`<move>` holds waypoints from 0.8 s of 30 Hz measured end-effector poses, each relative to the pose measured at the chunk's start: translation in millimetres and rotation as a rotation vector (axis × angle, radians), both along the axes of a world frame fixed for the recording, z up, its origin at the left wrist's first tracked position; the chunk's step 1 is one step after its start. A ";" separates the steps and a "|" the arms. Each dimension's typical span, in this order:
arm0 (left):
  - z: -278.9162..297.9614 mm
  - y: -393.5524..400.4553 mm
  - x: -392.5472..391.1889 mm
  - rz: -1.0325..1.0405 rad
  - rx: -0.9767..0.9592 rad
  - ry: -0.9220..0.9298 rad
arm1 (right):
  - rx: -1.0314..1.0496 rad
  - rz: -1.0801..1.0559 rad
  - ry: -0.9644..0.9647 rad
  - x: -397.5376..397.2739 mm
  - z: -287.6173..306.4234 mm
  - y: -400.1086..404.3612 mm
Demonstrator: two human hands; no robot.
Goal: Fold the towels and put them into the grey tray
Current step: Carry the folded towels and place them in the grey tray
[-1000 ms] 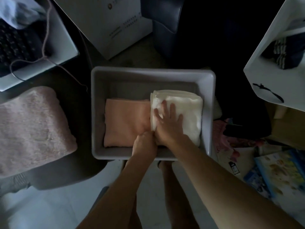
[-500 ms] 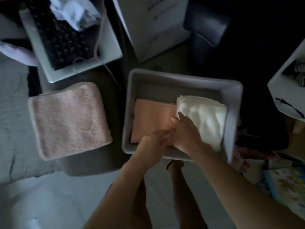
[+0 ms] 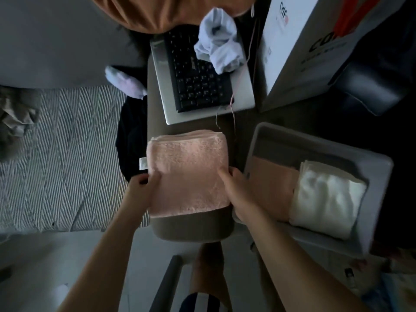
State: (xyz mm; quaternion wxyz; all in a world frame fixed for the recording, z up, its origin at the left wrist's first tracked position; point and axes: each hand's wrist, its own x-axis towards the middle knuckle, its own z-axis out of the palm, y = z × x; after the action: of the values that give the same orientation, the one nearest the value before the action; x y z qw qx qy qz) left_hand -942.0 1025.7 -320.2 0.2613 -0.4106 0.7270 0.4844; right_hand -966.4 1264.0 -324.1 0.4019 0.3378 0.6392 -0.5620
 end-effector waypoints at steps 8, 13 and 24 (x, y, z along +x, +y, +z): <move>2.9 5.0 24.3 0.123 0.301 -0.078 | -0.141 -0.028 -0.142 29.2 3.6 22.5; 35.5 64.3 40.2 -0.083 0.311 0.006 | -0.093 -0.191 -0.018 69.1 5.8 81.0; -16.6 256.5 31.1 -0.478 -0.052 0.089 | 0.275 -0.062 -0.005 85.4 -45.9 224.1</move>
State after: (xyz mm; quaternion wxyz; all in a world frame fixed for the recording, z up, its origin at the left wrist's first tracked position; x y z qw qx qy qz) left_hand -910.9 1282.3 -336.9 0.3256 -0.2118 0.8264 0.4076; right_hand -881.0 1488.1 -370.0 0.3360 0.4105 0.6985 -0.4803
